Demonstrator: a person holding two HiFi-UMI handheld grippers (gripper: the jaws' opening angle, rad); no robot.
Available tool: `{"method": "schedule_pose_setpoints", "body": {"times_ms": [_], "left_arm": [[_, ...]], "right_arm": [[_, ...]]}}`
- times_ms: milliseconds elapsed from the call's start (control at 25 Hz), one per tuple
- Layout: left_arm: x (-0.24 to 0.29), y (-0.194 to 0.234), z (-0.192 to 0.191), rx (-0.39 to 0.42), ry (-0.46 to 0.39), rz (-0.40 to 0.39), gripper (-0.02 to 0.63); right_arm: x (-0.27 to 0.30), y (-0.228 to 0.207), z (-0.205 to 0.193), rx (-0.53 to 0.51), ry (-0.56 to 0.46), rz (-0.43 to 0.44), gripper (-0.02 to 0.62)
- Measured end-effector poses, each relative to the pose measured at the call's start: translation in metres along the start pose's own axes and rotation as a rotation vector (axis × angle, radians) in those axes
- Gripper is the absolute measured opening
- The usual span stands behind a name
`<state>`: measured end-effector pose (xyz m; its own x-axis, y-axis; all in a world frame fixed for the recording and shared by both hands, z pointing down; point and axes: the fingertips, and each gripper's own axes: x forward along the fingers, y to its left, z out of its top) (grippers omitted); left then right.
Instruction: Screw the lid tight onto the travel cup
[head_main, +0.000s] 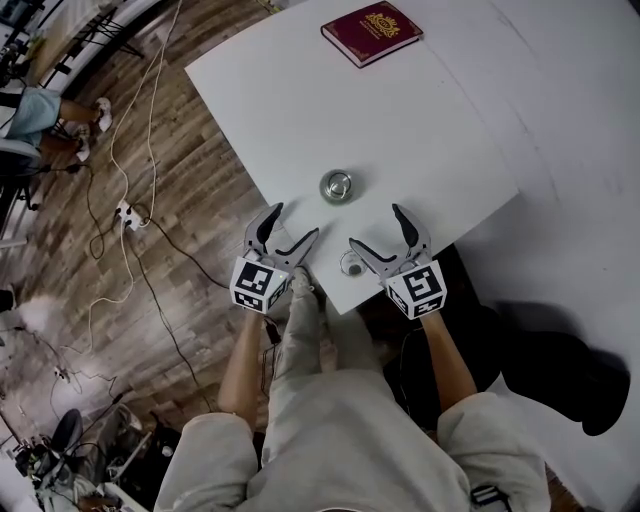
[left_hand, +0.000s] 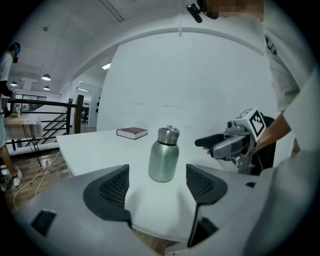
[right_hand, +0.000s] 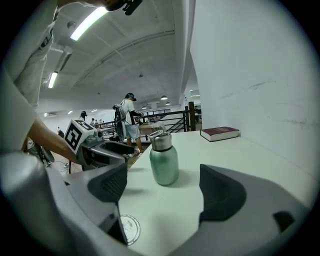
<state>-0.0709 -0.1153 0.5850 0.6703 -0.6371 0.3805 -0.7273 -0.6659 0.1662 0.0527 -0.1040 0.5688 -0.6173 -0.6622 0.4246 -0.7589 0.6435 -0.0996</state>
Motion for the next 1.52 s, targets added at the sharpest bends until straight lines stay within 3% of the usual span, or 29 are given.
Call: {"method": "schedule_pose_setpoints", "body": {"times_ms": [600,1200,1520], "left_arm": [[0.051,-0.005,-0.002,0.071,0.017,-0.097,0.339],[0.093,-0.013,0.017,0.132,-0.005,-0.183,0.345],[0.102,-0.021,0.024,0.133,-0.02,-0.233,0.345]], "right_arm": [[0.041,-0.003,0.024,-0.045,-0.027,0.078,0.41],[0.087,0.003,0.058,-0.133,-0.053,0.222,0.367],[0.096,0.012,0.063,-0.239,-0.032,0.321,0.334]]}}
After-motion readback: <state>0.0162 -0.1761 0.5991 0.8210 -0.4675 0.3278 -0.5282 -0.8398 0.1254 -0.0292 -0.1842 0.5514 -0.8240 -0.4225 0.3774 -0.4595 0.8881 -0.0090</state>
